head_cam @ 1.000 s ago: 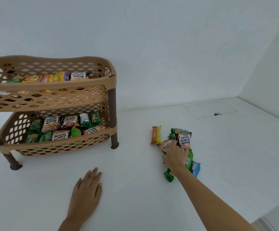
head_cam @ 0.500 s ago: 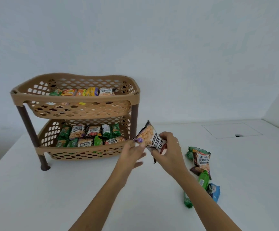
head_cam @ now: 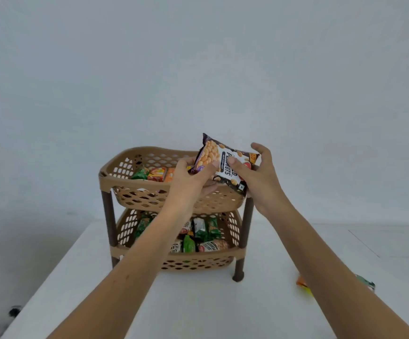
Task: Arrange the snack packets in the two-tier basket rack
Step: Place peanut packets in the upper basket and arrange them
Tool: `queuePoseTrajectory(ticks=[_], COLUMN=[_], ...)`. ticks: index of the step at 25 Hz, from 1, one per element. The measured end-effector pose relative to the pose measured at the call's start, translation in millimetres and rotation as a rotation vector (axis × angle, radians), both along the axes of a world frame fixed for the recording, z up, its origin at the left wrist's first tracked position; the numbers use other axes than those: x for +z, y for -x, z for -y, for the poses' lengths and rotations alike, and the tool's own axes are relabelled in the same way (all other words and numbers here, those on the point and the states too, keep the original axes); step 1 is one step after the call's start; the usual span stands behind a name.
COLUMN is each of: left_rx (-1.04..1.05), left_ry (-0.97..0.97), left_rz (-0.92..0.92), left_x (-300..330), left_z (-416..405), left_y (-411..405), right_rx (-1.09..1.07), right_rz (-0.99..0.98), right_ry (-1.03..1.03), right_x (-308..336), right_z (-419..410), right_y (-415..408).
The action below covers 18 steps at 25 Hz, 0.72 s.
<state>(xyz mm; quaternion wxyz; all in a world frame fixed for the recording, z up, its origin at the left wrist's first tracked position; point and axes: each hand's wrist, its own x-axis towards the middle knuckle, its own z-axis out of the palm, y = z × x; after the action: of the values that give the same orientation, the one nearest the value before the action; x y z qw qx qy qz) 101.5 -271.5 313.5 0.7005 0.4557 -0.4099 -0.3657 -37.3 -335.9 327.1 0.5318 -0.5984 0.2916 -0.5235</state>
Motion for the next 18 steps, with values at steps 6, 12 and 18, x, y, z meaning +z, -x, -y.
queuePoseTrajectory(ticks=[6, 12, 18], left_rx=[0.678, 0.673, 0.794], left_ry=[-0.234, -0.218, -0.085], left_rz=[1.339, 1.343, 1.341], left_x=[-7, -40, -49], left_z=[2, 10, 12], left_y=[-127, -164, -164], right_rx=[0.130, 0.166, 0.247], right_rz=[-0.287, -0.739, -0.991], right_ry=[-0.271, -0.424, -0.376], right_x=[31, 8, -9], right_z=[67, 104, 105], right_y=[-66, -126, -161])
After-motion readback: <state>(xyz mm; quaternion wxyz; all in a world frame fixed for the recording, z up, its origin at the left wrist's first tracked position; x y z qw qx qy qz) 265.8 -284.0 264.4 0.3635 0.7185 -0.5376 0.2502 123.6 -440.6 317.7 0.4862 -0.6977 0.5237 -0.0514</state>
